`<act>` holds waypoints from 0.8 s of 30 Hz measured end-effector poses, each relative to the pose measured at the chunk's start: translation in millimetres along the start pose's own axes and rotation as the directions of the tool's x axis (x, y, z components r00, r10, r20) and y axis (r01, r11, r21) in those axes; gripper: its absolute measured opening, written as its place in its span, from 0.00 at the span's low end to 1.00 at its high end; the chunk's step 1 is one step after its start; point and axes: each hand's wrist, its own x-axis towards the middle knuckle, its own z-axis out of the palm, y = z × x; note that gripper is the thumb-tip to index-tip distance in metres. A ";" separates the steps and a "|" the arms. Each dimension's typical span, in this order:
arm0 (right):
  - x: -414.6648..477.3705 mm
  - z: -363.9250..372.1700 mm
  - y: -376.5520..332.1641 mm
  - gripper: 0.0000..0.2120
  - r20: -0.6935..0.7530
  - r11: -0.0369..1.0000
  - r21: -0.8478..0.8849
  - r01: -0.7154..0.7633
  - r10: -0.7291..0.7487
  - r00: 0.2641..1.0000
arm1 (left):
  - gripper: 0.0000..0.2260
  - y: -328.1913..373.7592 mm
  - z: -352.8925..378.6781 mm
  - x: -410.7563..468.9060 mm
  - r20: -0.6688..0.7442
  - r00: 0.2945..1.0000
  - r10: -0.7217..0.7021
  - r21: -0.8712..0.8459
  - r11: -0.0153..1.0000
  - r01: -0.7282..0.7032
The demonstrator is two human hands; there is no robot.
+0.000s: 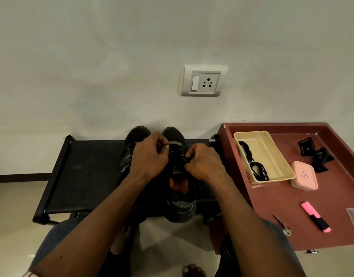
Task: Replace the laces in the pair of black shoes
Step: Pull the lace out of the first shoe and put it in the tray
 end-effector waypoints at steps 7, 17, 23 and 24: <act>-0.4 0.2 0.2 0.11 0.017 1.000 -0.001 0.022 -0.022 1.000 | 0.16 6.6 6.8 -6.3 0.300 0.934 0.192 0.265 0.924 -0.275; -3.1 0.0 -2.0 0.13 0.016 1.000 -0.003 0.002 -0.002 1.000 | 0.10 5.0 -0.2 -1.4 0.280 0.912 0.300 0.333 0.860 -0.386; -2.9 1.2 -1.9 0.14 0.001 0.999 -0.034 -0.005 0.005 1.000 | 0.08 8.5 0.3 -5.5 0.233 0.936 0.264 0.334 0.882 -0.333; -3.4 1.4 -1.9 0.15 -0.003 0.999 -0.039 -0.009 0.009 1.000 | 0.07 8.7 0.2 -5.8 0.198 0.947 0.253 0.300 0.904 -0.304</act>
